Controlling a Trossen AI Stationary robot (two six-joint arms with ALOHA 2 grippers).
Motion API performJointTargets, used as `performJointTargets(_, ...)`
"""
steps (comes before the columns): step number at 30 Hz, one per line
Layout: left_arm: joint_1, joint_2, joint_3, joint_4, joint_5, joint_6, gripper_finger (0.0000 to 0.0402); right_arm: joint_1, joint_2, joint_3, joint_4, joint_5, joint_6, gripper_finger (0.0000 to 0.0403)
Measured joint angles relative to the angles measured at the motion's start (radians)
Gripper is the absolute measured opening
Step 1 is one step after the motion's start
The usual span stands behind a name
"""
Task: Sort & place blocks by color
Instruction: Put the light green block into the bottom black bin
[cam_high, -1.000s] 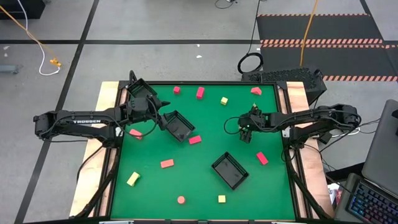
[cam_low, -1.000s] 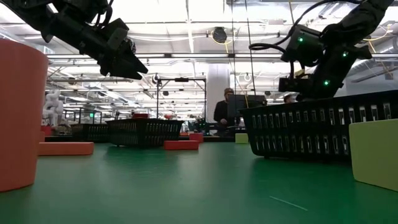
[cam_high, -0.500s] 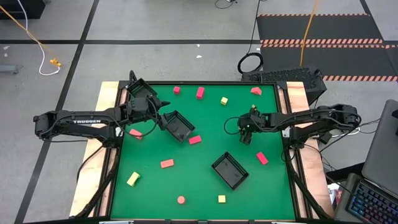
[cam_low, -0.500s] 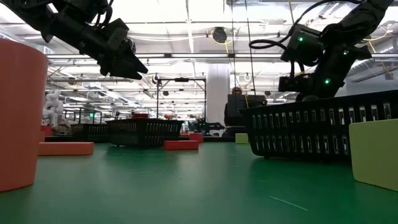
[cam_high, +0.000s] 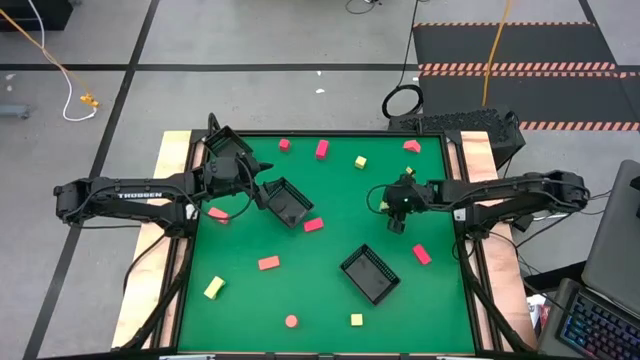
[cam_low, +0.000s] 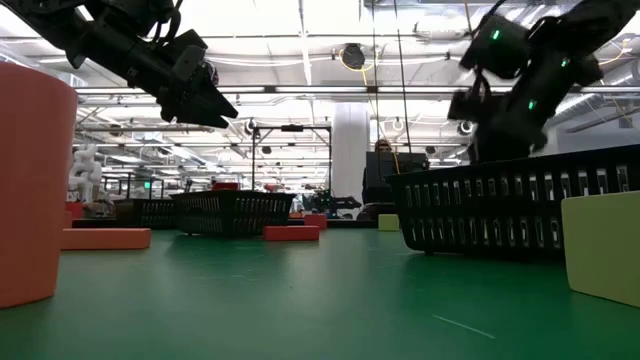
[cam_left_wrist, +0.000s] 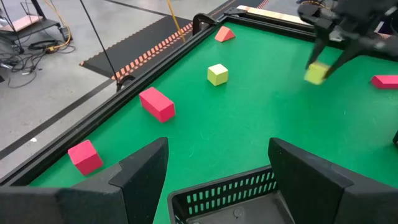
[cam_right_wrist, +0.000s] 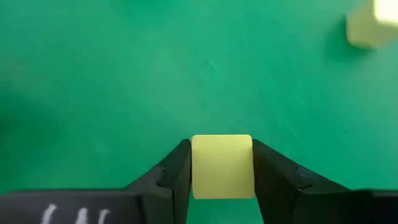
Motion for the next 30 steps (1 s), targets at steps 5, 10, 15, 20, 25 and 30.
performJointTargets(5, 0.0, 0.0, 0.0, -0.001, -0.005, 0.0, 0.0278, 0.041, -0.127, 0.001, 0.116, -0.241, 0.058, 0.0133)
performJointTargets(10, 0.0, 0.0, 0.0, -0.003, -0.005, 0.0, 0.0278, 0.136, -0.181, 0.001, 0.169, -0.284, 0.096, 0.0124)
performJointTargets(15, 0.0, 0.0, 0.0, -0.009, -0.006, 0.0, 0.0278, 0.235, -0.162, 0.001, 0.171, -0.282, 0.141, 0.0128)
performJointTargets(20, 0.0, 0.0, 0.0, -0.009, -0.01, -0.001, 0.0278, 0.318, -0.11, 0.001, 0.278, -0.263, 0.183, 0.0129)
performJointTargets(25, 0.0, 0.0, 0.0, -0.009, -0.01, -0.002, 0.0278, 0.381, -0.045, 0.001, 0.388, -0.251, 0.186, 0.013)
performJointTargets(30, 0.0, 0.0, 0.0, -0.008, -0.01, -0.005, 0.0278, 0.416, 0.019, 0.001, 0.409, -0.198, 0.189, 0.0131)
